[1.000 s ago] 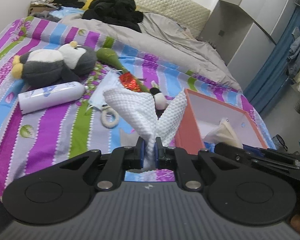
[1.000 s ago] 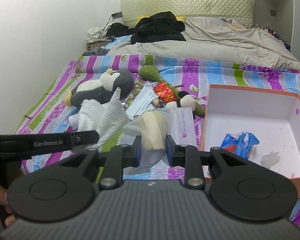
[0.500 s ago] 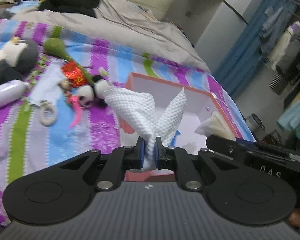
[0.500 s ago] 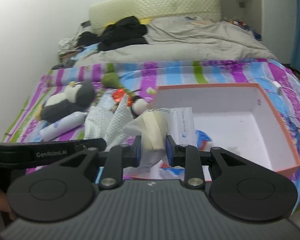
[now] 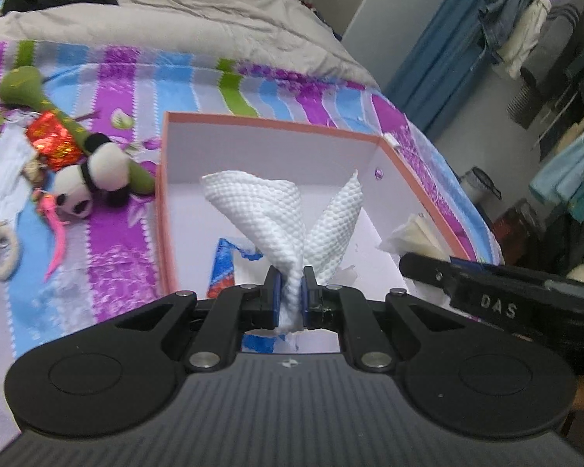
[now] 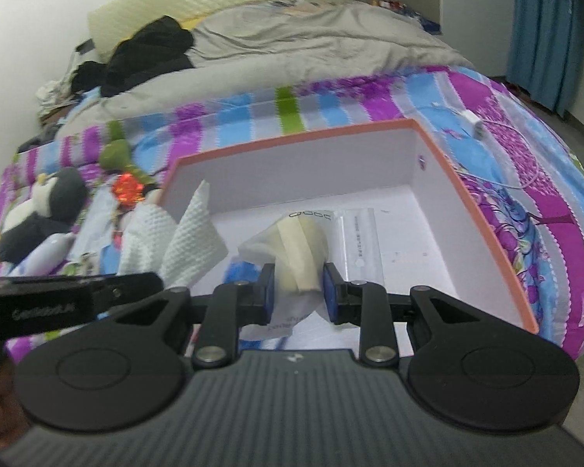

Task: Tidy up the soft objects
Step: 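Open left tool to drop the white cloth into the box while right tool lowers the beige pad inside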

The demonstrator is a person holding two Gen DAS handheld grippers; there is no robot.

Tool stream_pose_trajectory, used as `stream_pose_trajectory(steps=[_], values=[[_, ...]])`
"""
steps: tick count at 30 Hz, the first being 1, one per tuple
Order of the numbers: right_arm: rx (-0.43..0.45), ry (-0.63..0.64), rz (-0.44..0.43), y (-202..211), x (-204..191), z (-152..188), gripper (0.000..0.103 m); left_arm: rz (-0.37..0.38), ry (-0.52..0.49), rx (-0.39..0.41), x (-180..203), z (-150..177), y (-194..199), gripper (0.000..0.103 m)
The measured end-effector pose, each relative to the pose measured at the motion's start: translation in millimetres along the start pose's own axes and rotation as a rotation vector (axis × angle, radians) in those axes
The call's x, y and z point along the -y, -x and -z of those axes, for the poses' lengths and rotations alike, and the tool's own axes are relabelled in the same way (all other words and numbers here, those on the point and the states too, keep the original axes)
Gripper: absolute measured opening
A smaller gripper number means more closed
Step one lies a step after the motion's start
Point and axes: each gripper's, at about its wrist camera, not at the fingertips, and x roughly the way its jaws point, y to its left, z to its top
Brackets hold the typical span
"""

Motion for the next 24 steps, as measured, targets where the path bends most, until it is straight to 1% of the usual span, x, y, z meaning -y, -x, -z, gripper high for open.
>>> stream_pose_trajectory(steps=[3,8,9,10,11,12,13,15,19,24], values=[[-0.021,-0.014,0.024,-14.3,13.1,-3.1,0.031,0.004,-0.002,-0.032,1.4,-3.5,-22.5,0.012],[-0.058,-0.031,0.035,-35.9,29.6,-2.4,0.031,-0.004,-0.004,-0.066,0.5,-8.8,-51.0,0.013],[-0.073,-0.029,0.038,-41.5,31.5,-1.4,0.032,-0.01,-0.008,-0.072,0.9,-8.4,-53.8,0.013],[-0.088,-0.032,0.042,-45.0,32.7,-1.1,0.035,-0.017,-0.01,-0.08,0.8,-9.2,-57.3,0.014],[-0.093,-0.042,0.039,-47.0,34.8,-0.4,0.036,-0.022,-0.004,-0.081,0.3,-9.9,-59.0,0.019],[-0.097,-0.051,0.031,-47.5,36.7,0.3,0.043,-0.03,0.006,-0.086,-0.8,-11.1,-60.8,0.036],[-0.101,-0.057,0.026,-47.7,38.0,0.7,0.047,-0.04,0.021,-0.092,-2.7,-11.6,-62.4,0.048],[-0.107,-0.062,0.03,-45.8,38.6,2.3,0.049,-0.043,0.031,-0.081,-4.2,-10.3,-59.0,0.049],[-0.099,-0.076,0.026,-35.3,38.8,4.7,0.051,-0.049,-0.006,-0.065,2.0,-7.5,-46.0,0.049],[-0.062,-0.081,0.011,-10.1,33.7,7.9,0.051,-0.044,-0.022,-0.026,8.3,-2.6,-18.4,0.049]])
